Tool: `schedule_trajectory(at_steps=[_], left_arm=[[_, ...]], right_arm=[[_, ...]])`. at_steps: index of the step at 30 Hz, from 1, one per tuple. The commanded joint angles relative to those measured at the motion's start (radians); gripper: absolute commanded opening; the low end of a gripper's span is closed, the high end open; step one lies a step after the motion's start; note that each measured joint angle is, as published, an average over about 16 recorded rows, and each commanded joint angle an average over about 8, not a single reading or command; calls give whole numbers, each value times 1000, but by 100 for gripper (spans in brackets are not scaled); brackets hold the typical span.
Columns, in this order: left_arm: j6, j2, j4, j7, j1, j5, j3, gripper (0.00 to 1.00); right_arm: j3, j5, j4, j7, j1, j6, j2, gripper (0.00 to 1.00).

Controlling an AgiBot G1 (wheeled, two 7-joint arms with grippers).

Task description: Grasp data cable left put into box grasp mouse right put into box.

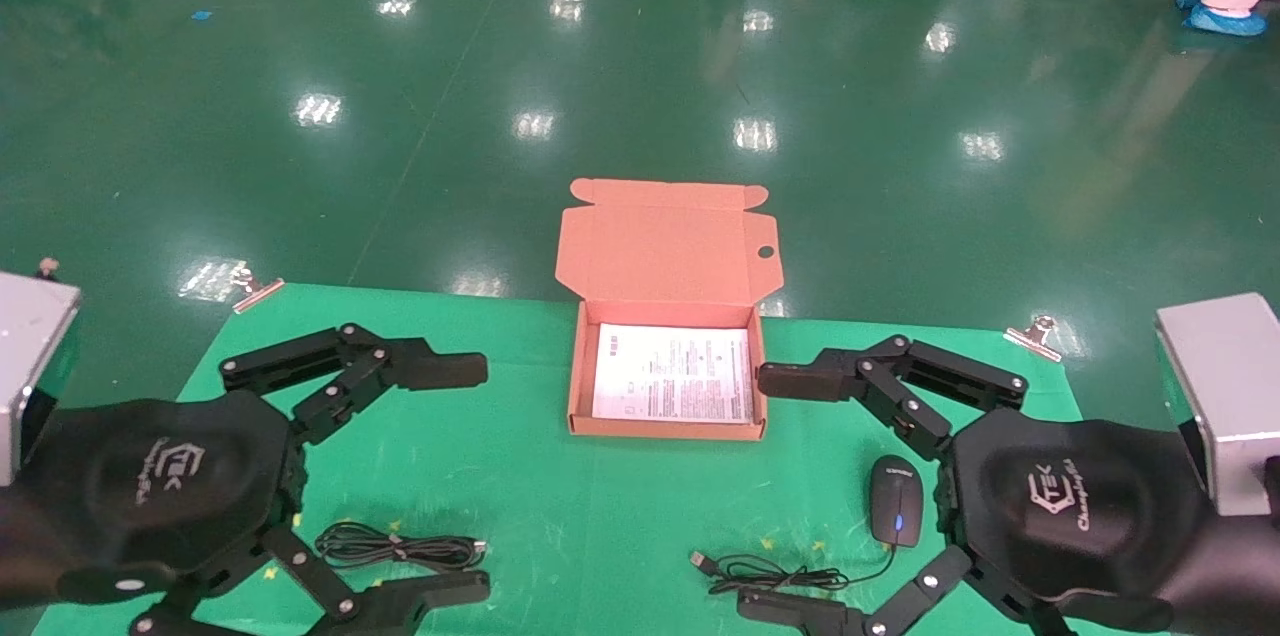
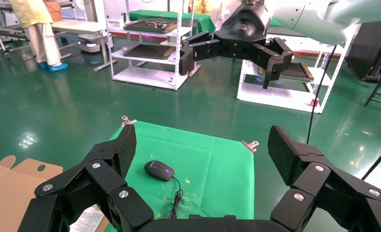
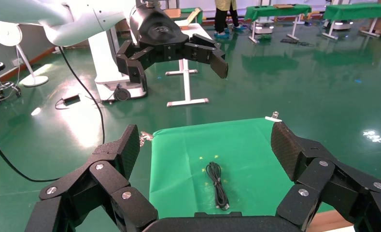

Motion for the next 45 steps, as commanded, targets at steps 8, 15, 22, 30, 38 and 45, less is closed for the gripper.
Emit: schedule_trajectory(at_steps=[8, 15, 22, 30, 38, 45], left_arm=[[0, 0, 0, 0, 0, 0, 0, 100], [-1, 1, 1, 0, -1, 1, 1, 100], [4, -2, -9, 5, -9, 30, 11, 100], [34, 21, -36, 14, -117, 232, 98, 100], [45, 83, -45, -25, -265, 498, 228, 100], [12, 155, -51, -12, -334, 754, 342, 100]], right_arm=[[0, 0, 0, 0, 0, 0, 0, 100], [0, 1, 0, 0, 0, -1, 0, 100], [-8, -29, 4, -3, 7, -3, 12, 100], [-53, -185, 29, -27, 85, -21, 33, 100], [-173, -443, 49, -82, 253, -66, -12, 100], [-299, -647, 52, -170, 355, -67, -65, 100]])
